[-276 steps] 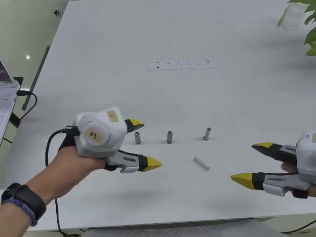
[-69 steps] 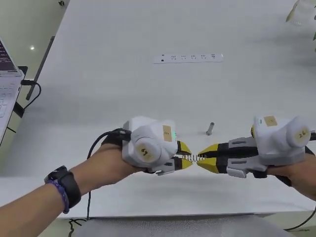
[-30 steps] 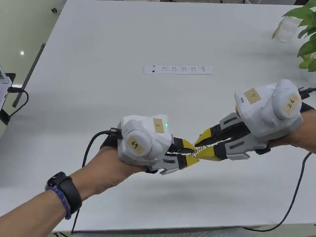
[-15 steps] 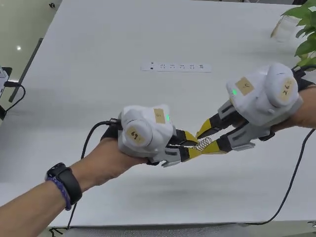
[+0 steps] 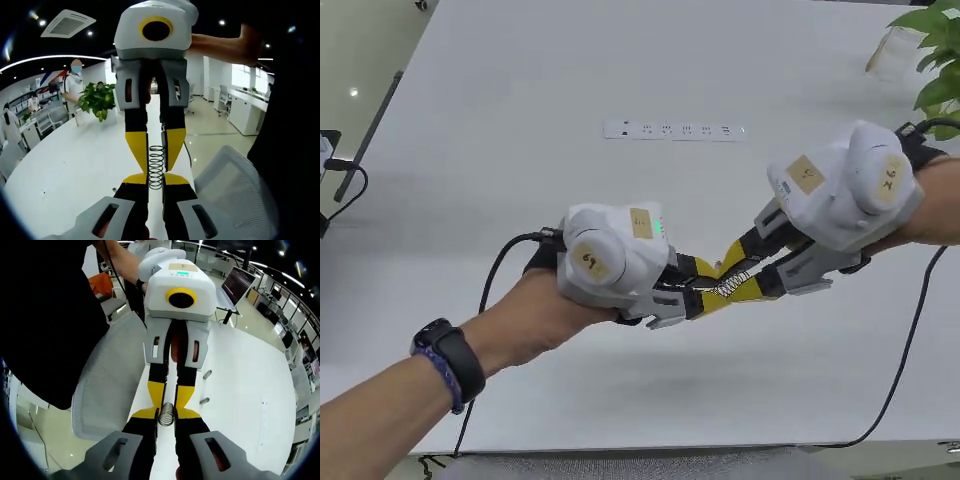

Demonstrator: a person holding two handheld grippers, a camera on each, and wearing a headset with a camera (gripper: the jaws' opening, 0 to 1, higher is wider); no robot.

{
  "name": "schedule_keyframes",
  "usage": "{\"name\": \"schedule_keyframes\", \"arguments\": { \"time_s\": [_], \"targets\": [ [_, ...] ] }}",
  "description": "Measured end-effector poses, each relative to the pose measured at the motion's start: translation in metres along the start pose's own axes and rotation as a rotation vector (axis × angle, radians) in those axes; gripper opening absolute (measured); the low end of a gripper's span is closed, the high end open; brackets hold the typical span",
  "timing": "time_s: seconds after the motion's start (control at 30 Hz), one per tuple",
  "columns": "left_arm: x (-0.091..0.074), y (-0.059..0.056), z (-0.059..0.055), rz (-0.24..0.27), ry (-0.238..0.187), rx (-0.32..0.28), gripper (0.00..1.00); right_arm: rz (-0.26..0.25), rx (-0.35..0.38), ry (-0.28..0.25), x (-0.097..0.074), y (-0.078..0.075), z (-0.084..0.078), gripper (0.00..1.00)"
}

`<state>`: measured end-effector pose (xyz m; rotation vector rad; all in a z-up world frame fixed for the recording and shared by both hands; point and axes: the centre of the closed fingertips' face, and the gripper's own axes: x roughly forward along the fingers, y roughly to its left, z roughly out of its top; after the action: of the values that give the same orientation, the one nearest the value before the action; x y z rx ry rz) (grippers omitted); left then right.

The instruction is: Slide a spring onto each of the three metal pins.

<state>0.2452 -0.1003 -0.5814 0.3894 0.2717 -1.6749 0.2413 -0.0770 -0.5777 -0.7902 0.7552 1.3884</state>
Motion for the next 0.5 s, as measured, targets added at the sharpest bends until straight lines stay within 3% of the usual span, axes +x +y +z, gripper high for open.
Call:
{"name": "schedule_keyframes", "arguments": {
  "time_s": [0.5],
  "targets": [
    [-0.0001,0.0018,-0.0005,-0.007,-0.010,-0.016,0.02,-0.010,0.001,-0.003,0.0007,-0.0026,-0.0026,0.08]
  ]
}}
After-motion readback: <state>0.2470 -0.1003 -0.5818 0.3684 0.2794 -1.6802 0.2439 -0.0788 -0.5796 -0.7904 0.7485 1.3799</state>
